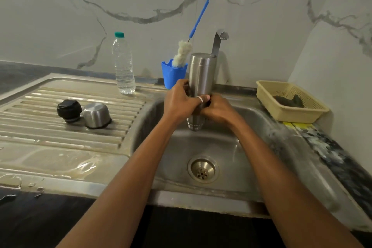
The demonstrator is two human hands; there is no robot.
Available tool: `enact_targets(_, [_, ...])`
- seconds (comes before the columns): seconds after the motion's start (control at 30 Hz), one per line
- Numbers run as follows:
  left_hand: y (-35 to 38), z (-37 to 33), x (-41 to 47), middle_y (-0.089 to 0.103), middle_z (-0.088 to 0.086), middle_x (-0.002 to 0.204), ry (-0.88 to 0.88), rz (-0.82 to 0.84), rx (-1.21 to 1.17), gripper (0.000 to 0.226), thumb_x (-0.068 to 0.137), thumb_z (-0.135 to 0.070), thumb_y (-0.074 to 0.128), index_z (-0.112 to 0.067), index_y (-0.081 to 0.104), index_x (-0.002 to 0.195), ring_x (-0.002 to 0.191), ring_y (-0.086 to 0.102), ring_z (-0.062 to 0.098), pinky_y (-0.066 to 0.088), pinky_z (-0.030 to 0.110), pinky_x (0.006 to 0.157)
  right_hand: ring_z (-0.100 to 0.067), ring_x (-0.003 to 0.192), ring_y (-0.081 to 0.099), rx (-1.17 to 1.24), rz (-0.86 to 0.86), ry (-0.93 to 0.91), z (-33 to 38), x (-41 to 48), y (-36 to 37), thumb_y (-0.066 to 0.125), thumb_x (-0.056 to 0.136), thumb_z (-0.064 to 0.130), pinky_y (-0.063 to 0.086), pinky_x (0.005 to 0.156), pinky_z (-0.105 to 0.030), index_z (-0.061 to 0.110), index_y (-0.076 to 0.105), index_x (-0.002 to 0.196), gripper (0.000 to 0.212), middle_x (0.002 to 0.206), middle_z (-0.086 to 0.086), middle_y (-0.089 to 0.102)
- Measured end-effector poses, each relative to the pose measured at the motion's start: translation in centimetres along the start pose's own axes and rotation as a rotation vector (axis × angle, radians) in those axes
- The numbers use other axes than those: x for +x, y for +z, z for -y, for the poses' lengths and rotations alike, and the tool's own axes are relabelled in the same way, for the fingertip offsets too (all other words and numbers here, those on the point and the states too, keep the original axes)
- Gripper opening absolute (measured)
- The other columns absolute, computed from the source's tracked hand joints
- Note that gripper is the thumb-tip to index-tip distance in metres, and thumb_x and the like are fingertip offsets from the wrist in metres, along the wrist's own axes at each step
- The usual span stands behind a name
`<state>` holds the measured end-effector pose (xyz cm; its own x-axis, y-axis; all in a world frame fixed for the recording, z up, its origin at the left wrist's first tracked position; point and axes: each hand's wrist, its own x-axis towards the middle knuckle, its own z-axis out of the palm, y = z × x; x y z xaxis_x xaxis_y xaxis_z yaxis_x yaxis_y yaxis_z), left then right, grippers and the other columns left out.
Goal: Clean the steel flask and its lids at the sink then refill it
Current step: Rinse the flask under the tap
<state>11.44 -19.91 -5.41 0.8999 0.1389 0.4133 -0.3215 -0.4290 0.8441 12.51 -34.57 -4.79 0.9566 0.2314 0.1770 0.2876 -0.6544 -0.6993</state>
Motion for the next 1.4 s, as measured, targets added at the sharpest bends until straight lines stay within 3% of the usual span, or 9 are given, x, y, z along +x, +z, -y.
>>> enact_targets(0.07, [-1.1,-0.7,0.1,0.071,-0.01,0.104,0.014,-0.02,-0.023,0.069,0.067,-0.043,0.092,-0.02,0.062,0.124,0.093,0.068,0.009,0.057,0.027,0.083,-0.001,0.069,0.068,0.023,0.01,0.008,1.3,-0.2,-0.8,0.077,0.085,0.028,0.058,0.065,-0.028,0.028,0.072,0.091,0.008,0.076,0.014,0.073])
enact_targets(0.17, [-3.2,-1.9,0.4,0.075,-0.011,0.099,0.01,0.01,-0.015,0.065,0.06,-0.051,0.091,-0.022,0.071,0.115,0.09,0.071,0.008,0.059,0.03,0.083,-0.015,0.096,0.071,0.042,-0.004,-0.03,4.2,-0.4,-1.8,0.082,0.08,0.029,0.061,0.085,-0.04,0.023,0.067,0.124,0.047,0.109,0.002,0.074])
enact_targets(0.33, [-10.5,-4.5,1.8,0.075,-0.006,0.102,0.031,-0.004,-0.008,0.069,0.055,-0.053,0.092,-0.019,0.072,0.112,0.092,0.072,0.011,0.06,0.037,0.088,-0.015,0.101,0.071,0.002,0.021,-0.08,11.8,0.8,-1.3,0.08,0.057,0.062,0.061,0.087,-0.041,0.026,0.061,0.132,0.086,0.114,0.004,0.073])
enact_targets(0.53, [-22.8,-6.2,3.8,0.076,-0.003,0.101,0.06,-0.061,0.074,0.053,0.065,-0.037,0.093,-0.019,0.074,0.11,0.089,0.073,0.01,0.06,0.032,0.084,-0.025,0.107,0.066,0.125,0.001,-0.141,22.7,2.9,2.9,0.083,0.08,0.034,0.06,0.089,-0.045,0.008,0.048,0.124,0.062,0.12,-0.007,0.063])
enact_targets(0.7, [-31.3,-5.4,4.5,0.071,0.009,0.096,0.048,-0.051,0.023,0.039,0.072,-0.012,0.086,-0.004,0.071,0.107,0.082,0.066,0.016,0.05,0.013,0.065,-0.027,0.112,0.066,0.225,0.01,-0.174,30.1,5.7,9.3,0.084,0.081,0.033,0.059,0.093,-0.042,0.004,0.043,0.136,0.075,0.128,-0.011,0.062])
enact_targets(0.9, [-37.2,0.4,3.3,0.069,0.031,0.11,0.0,-0.024,-0.104,0.091,0.038,-0.042,0.072,0.004,0.068,0.116,0.106,0.065,0.049,0.05,0.059,0.1,-0.026,0.103,0.068,0.187,0.055,-0.18,32.9,7.6,17.4,0.085,0.081,0.033,0.06,0.09,-0.04,0.004,0.051,0.133,0.068,0.12,-0.012,0.065])
enact_targets(1.1, [-39.7,6.2,3.4,0.071,0.015,0.11,-0.112,-0.048,-0.107,0.081,0.042,-0.037,0.075,-0.009,0.068,0.117,0.109,0.067,0.035,0.055,0.05,0.097,-0.027,0.103,0.067,0.1,0.11,-0.194,33.2,9.0,22.6,0.085,0.079,0.031,0.06,0.089,-0.041,0.002,0.057,0.128,0.064,0.116,-0.013,0.066])
enact_targets(1.23, [-39.9,8.4,4.2,0.071,0.007,0.11,-0.151,-0.041,-0.108,0.049,0.075,-0.006,0.077,-0.011,0.065,0.122,0.107,0.069,0.025,0.055,0.031,0.083,-0.027,0.105,0.066,0.073,0.132,-0.191,33.3,9.6,24.1,0.083,0.082,0.028,0.058,0.092,-0.04,0.002,0.057,0.127,0.059,0.117,-0.013,0.066])
enact_targets(1.4, [-39.6,10.4,4.7,0.07,0.012,0.117,-0.161,-0.036,-0.121,0.051,0.08,-0.001,0.074,-0.008,0.061,0.129,0.107,0.068,0.023,0.056,0.035,0.09,-0.027,0.105,0.066,0.04,0.142,-0.182,32.6,10.6,25.3,0.083,0.082,0.029,0.058,0.092,-0.039,0.002,0.057,0.128,0.06,0.116,-0.014,0.066])
